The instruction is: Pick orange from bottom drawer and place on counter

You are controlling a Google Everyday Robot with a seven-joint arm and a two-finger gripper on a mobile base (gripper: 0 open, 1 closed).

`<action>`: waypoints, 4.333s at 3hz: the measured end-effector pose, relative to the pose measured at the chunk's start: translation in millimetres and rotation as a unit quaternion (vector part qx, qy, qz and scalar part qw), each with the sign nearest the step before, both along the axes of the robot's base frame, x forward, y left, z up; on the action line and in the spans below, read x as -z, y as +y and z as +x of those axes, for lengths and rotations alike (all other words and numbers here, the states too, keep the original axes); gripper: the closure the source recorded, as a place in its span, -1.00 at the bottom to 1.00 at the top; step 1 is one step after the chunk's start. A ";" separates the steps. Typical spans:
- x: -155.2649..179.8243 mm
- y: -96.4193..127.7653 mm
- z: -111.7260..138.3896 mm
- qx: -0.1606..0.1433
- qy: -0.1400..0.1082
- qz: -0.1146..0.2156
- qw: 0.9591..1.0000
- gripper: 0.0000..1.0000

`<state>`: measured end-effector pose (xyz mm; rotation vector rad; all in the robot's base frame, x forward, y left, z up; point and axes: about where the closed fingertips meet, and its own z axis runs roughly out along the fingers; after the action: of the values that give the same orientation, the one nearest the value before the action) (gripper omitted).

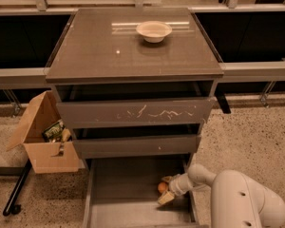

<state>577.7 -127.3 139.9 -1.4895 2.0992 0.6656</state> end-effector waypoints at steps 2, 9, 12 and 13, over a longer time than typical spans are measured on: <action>9.3 7.1 0.0 -0.008 0.003 0.008 1.000 0.46; -323.9 22.0 -60.8 -0.229 -0.202 0.220 0.927 1.00; -440.3 32.3 -64.7 -0.269 -0.260 0.290 0.881 1.00; -530.6 28.5 -58.8 -0.214 -0.318 0.304 0.872 1.00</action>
Offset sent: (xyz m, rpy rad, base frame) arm 0.0016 0.0062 -0.0069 0.0245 -0.0075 0.0261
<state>519.0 -98.8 670.5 -1.5120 0.9450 0.7607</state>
